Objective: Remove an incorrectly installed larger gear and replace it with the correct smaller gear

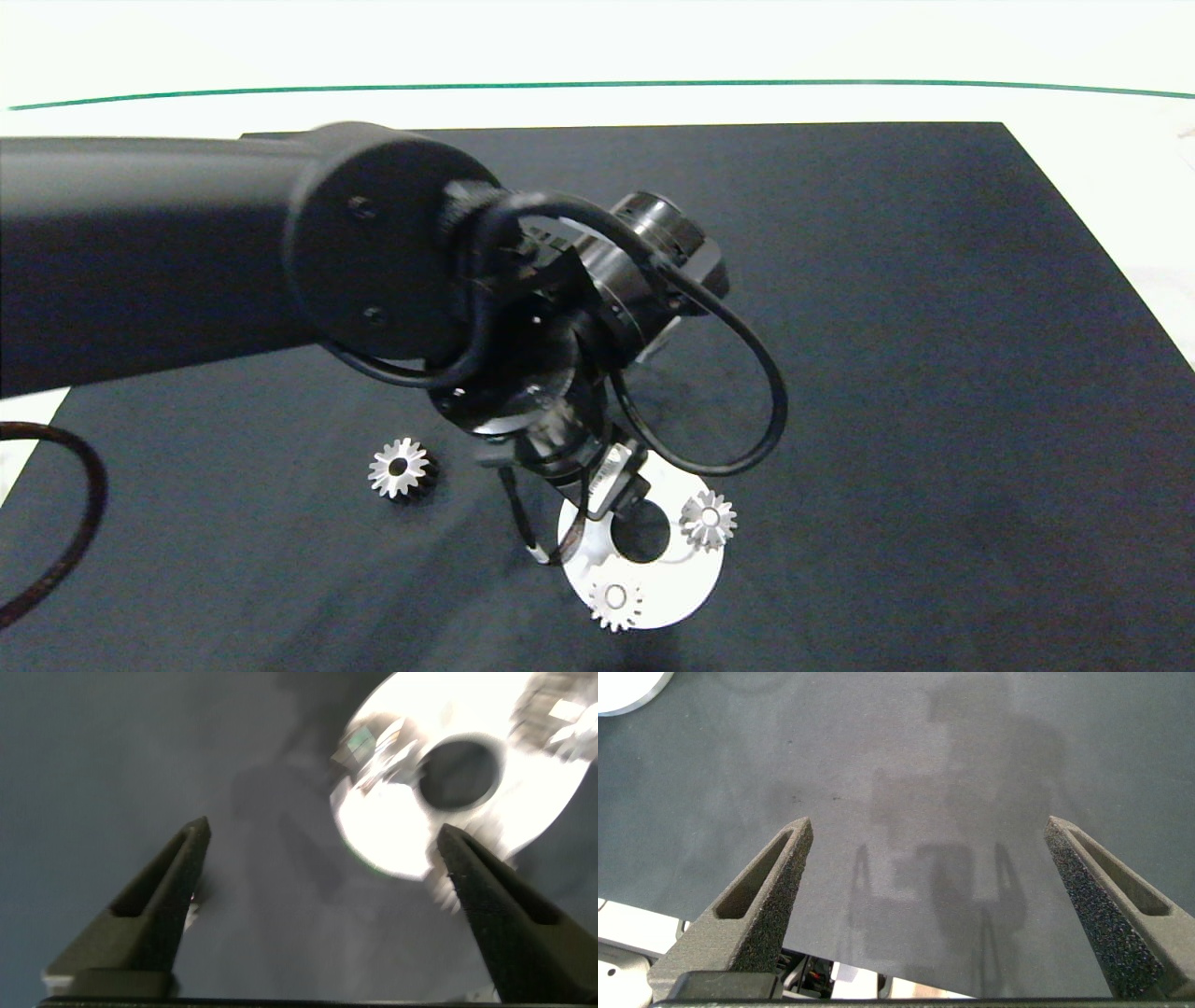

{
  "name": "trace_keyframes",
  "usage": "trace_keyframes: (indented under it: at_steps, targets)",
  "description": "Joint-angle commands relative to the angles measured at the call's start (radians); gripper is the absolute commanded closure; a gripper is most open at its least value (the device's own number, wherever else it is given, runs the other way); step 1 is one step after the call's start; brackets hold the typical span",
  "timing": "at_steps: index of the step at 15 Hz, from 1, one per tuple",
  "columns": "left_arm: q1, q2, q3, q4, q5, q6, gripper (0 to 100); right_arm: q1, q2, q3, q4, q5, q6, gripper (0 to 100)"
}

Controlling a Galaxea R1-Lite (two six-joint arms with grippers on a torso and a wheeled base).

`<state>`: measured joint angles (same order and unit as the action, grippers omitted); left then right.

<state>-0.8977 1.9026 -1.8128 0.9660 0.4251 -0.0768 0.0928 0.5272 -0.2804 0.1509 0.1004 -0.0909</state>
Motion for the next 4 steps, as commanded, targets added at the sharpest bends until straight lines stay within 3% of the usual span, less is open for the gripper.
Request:
trace_keyframes:
  at_steps: [1,3,4]
  targets:
    - [0.121,-0.312,0.188,0.017,0.049,-0.006,0,-0.007,-0.052,-0.005,0.007,-0.016,-0.004,0]
    - [0.226,-0.445,0.323,-0.095,0.049,-0.006,0,-0.015,-0.128,0.007,0.029,-0.061,-0.017,0]
    - [0.31,-0.534,0.454,-0.236,0.049,0.0,0,-0.011,-0.181,0.033,0.055,-0.142,-0.047,0]
